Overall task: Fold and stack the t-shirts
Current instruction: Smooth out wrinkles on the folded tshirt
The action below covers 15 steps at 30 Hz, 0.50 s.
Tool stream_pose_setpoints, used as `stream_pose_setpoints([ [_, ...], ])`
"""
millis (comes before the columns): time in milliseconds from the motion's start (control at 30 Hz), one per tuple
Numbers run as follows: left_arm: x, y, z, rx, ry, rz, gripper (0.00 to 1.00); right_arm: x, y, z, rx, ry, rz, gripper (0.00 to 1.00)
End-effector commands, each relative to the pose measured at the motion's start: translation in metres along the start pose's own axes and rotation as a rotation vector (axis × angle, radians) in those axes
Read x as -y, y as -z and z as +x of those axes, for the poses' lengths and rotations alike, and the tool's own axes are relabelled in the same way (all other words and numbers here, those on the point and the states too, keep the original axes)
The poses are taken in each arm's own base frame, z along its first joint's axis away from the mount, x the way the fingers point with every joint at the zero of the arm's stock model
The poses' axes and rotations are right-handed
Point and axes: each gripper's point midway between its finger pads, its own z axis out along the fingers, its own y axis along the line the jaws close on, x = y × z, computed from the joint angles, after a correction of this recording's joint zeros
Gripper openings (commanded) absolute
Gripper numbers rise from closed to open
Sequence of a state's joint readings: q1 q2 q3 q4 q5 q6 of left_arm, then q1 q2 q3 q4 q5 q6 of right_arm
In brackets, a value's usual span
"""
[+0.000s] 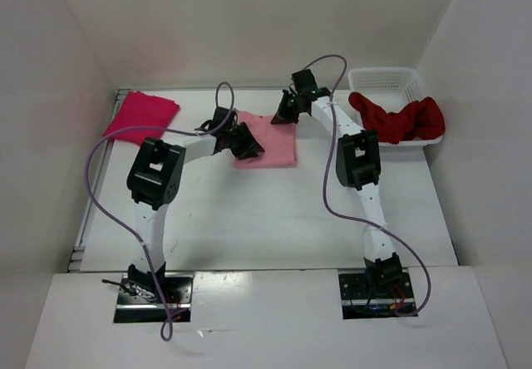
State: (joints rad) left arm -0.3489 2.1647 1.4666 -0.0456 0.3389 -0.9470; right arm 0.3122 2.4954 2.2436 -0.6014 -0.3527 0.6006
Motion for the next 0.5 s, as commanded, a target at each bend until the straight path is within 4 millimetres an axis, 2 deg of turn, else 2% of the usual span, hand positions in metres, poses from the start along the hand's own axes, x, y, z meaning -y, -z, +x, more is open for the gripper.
stream_pose_setpoints([
  [0, -0.002, 0.01, 0.014, -0.012, -0.004, 0.021, 0.45, 0.011, -0.025, -0.007, -0.018, 0.007, -0.008, 0.0],
  [33, -0.001, 0.011, 0.022, -0.024, -0.011, 0.03, 0.45, 0.013, -0.028, -0.012, -0.014, -0.005, -0.021, 0.0],
  [67, -0.004, 0.013, 0.026, -0.031, 0.002, 0.023, 0.45, 0.002, -0.026, -0.022, 0.01, 0.01, -0.05, 0.0],
  [100, -0.001, 0.018, 0.034, -0.039, -0.006, 0.027, 0.45, 0.013, -0.04, -0.014, -0.018, -0.014, -0.042, 0.0],
  [133, 0.002, 0.019, 0.044, -0.057, -0.006, 0.034, 0.45, 0.017, -0.043, -0.017, -0.018, -0.031, -0.045, 0.0],
  [167, -0.002, 0.024, 0.056, -0.07, 0.006, 0.027, 0.45, 0.01, -0.038, -0.025, -0.002, -0.023, -0.057, 0.0],
  [200, -0.003, 0.028, 0.06, -0.077, 0.016, 0.033, 0.45, 0.023, -0.054, -0.013, -0.037, -0.038, -0.043, 0.0],
  [233, -0.003, 0.031, 0.062, -0.075, 0.024, 0.036, 0.45, 0.023, -0.055, -0.011, -0.05, -0.05, -0.047, 0.0],
  [267, 0.005, 0.038, 0.068, -0.083, 0.024, 0.055, 0.47, 0.014, -0.049, -0.02, -0.023, -0.036, -0.067, 0.0],
  [300, 0.006, 0.043, 0.069, -0.083, 0.024, 0.055, 0.49, 0.026, -0.057, -0.008, -0.06, -0.056, -0.04, 0.0],
  [333, 0.008, 0.047, 0.07, -0.083, 0.024, 0.055, 0.51, 0.023, -0.054, -0.007, -0.068, -0.055, -0.053, 0.0],
  [367, 0.017, 0.057, 0.065, -0.058, 0.014, 0.069, 0.53, 0.005, -0.039, -0.022, -0.017, -0.028, -0.09, 0.0],
  [467, 0.041, 0.076, 0.042, 0.017, -0.016, 0.106, 0.57, -0.002, -0.017, -0.027, -0.008, 0.001, -0.061, 0.0],
])
